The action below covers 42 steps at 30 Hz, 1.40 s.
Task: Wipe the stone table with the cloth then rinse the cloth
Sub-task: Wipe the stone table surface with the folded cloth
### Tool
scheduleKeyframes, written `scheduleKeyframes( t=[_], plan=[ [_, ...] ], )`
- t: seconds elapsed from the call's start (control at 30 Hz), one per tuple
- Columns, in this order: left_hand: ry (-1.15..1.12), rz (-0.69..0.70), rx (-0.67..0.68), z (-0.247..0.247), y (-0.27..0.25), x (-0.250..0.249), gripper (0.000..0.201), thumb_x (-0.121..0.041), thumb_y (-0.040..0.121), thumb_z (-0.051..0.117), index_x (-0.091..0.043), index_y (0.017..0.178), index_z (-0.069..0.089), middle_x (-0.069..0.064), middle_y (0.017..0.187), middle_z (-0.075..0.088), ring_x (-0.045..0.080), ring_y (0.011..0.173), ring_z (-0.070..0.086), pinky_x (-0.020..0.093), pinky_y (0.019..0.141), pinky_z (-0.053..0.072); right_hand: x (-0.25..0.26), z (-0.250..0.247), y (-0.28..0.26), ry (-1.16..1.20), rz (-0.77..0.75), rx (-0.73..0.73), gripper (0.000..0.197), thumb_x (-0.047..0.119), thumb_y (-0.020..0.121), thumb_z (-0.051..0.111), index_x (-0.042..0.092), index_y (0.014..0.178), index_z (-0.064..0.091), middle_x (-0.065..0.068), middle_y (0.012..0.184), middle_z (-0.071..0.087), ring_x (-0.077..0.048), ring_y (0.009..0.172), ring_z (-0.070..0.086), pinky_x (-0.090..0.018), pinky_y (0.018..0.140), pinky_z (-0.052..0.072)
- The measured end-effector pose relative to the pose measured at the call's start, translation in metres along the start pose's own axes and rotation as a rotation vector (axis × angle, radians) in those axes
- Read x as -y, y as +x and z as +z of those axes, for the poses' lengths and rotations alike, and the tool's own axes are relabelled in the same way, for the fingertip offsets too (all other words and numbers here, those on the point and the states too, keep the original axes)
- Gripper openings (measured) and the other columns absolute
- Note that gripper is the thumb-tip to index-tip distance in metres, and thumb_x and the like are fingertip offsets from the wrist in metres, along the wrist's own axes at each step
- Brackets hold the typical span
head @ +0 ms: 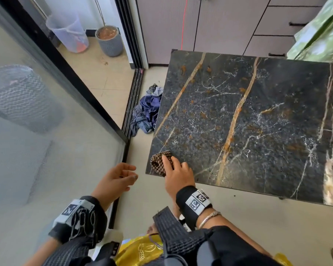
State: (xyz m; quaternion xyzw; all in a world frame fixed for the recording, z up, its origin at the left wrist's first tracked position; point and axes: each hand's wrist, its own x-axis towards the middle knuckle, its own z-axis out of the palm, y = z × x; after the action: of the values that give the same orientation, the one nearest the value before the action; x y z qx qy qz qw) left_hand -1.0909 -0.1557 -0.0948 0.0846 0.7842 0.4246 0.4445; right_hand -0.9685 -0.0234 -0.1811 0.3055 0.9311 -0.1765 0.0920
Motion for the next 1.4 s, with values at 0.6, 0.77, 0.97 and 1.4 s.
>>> scheduleKeyframes(
  t=[0.6,0.77,0.97,1.4],
  plan=[
    [0.69,0.218,0.169,0.023,0.069,-0.011,0.019,-0.018,0.085,0.063,-0.027,0.1,0.055,0.0,0.109,0.057,0.018,0.094,0.058,0.025,0.077,0.043,-0.016,0.008,0.021,-0.113,-0.342,0.222,0.073,0.026,0.084,0.056,0.036,0.146,0.019,-0.005,0.159,0.009,-0.033,0.144,0.012,-0.049,0.116,0.019],
    [0.996,0.303,0.341,0.034,0.071,-0.008,0.043,-0.023,0.089,0.058,-0.017,0.129,0.045,0.004,0.138,0.046,0.021,0.119,0.05,0.024,0.093,0.036,-0.062,-0.014,0.001,-0.009,0.077,0.162,0.063,0.023,0.099,0.034,0.039,0.147,-0.004,0.0,0.158,-0.013,-0.033,0.145,-0.006,-0.045,0.116,0.004],
    [0.792,0.288,0.167,0.032,0.078,0.004,0.052,-0.003,0.083,0.056,-0.004,0.132,0.037,0.018,0.138,0.038,0.032,0.136,0.03,0.031,0.111,0.026,0.008,0.008,0.023,-0.056,-0.25,0.252,0.074,0.027,0.094,0.046,0.031,0.148,-0.004,-0.004,0.158,-0.014,-0.034,0.143,-0.011,-0.049,0.116,-0.005],
    [0.915,0.287,0.298,0.02,0.072,0.003,0.068,-0.024,0.086,0.062,-0.015,0.142,0.023,0.008,0.158,0.0,0.024,0.141,0.024,0.029,0.11,0.024,-0.053,-0.013,0.01,0.117,0.547,0.038,0.074,0.04,0.095,0.041,0.025,0.149,-0.007,-0.014,0.158,-0.011,-0.04,0.144,-0.005,-0.051,0.118,0.004]
  ],
)
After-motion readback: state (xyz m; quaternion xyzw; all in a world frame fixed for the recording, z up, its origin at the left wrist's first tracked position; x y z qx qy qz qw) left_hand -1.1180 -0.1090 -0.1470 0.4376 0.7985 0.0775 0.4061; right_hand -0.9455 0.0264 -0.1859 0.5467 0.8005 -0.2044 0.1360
